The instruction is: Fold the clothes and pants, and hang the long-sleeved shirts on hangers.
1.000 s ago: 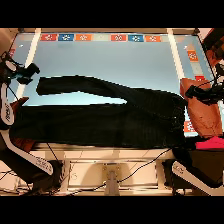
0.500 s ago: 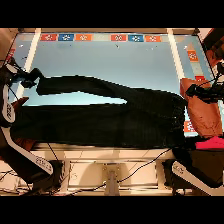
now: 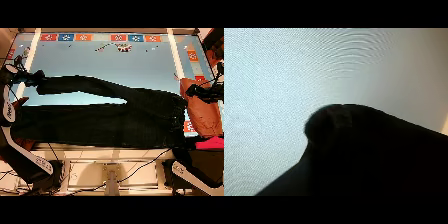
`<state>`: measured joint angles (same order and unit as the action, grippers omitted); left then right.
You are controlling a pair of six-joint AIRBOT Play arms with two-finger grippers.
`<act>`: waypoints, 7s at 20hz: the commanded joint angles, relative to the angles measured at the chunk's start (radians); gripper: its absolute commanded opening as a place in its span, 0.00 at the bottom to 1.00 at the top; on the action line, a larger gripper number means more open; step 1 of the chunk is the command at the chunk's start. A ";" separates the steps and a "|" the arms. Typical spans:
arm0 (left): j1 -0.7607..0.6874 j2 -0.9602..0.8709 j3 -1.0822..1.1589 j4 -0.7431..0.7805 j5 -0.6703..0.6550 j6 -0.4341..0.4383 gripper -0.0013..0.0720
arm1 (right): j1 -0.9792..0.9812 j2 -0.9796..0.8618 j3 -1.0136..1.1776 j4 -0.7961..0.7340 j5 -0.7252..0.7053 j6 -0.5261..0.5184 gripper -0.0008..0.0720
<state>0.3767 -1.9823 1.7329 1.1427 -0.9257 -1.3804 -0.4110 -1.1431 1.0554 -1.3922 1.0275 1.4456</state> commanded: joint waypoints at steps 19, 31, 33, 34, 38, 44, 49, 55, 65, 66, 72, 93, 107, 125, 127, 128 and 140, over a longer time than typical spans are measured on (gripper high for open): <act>-0.010 0.439 0.086 -0.055 -0.073 0.738 0.05 | 0.001 0.000 0.001 0.008 0.007 0.011 0.97; 0.397 0.447 -0.314 0.040 -0.772 0.565 0.06 | 0.001 0.000 0.001 0.007 -0.059 0.010 0.97; 0.409 0.441 -0.349 0.053 -0.896 0.565 0.06 | 0.001 0.000 0.001 0.004 -0.064 0.010 0.97; 0.406 0.441 -0.351 0.080 -0.928 0.554 0.06 | 0.001 0.000 0.001 0.003 -0.068 0.010 0.97; 0.321 0.447 -0.351 0.245 -0.927 0.563 0.06 | 0.001 0.000 0.001 0.001 -0.091 0.010 0.97; 0.279 0.439 -0.351 0.286 -0.924 0.497 0.76 | 0.001 0.000 0.001 -0.022 -0.105 0.000 0.97; 0.288 0.446 -0.349 0.293 -0.919 0.449 0.72 | 0.001 0.000 0.001 -0.026 -0.105 0.000 0.97; 0.341 0.444 -0.349 0.360 -0.814 -0.056 0.61 | 0.001 0.000 0.001 -0.026 -0.105 0.000 0.97; 0.361 0.409 -0.356 0.153 -0.614 -0.528 0.78 | 0.001 0.000 0.001 -0.026 -0.113 0.000 0.97; 0.355 0.401 -0.367 0.156 -0.615 -0.529 0.78 | 0.001 0.000 0.001 -0.026 -0.117 0.000 0.97; 0.319 0.342 -0.424 0.233 -0.600 -0.536 0.78 | 0.001 0.000 0.001 -0.026 -0.133 0.000 0.97; 0.280 0.325 -0.424 0.166 -0.407 -0.711 0.78 | 0.001 0.000 0.001 -0.026 -0.132 0.000 0.97; 0.243 0.267 -0.424 0.090 -0.297 -0.671 0.06 | 0.001 0.000 0.001 -0.026 -0.131 -0.001 0.97; 0.228 0.463 -0.245 -0.073 0.060 -0.455 0.06 | 0.001 0.000 0.001 -0.019 -0.131 -0.026 0.97; 0.184 0.463 -0.245 -0.073 0.267 -0.396 0.06 | 0.001 0.000 0.001 -0.018 -0.131 -0.026 0.97; 0.158 0.463 -0.245 -0.072 0.371 -0.327 0.06 | 0.001 0.000 0.001 -0.018 -0.131 -0.026 0.96; 0.016 0.339 -0.297 -0.028 0.500 0.284 0.06 | 0.009 0.000 0.001 0.124 -0.136 -0.027 0.97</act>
<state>0.3862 -1.5917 1.4639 1.0855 -0.3149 -1.1522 -0.4084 -1.1431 1.0554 -1.3029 0.8955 1.4197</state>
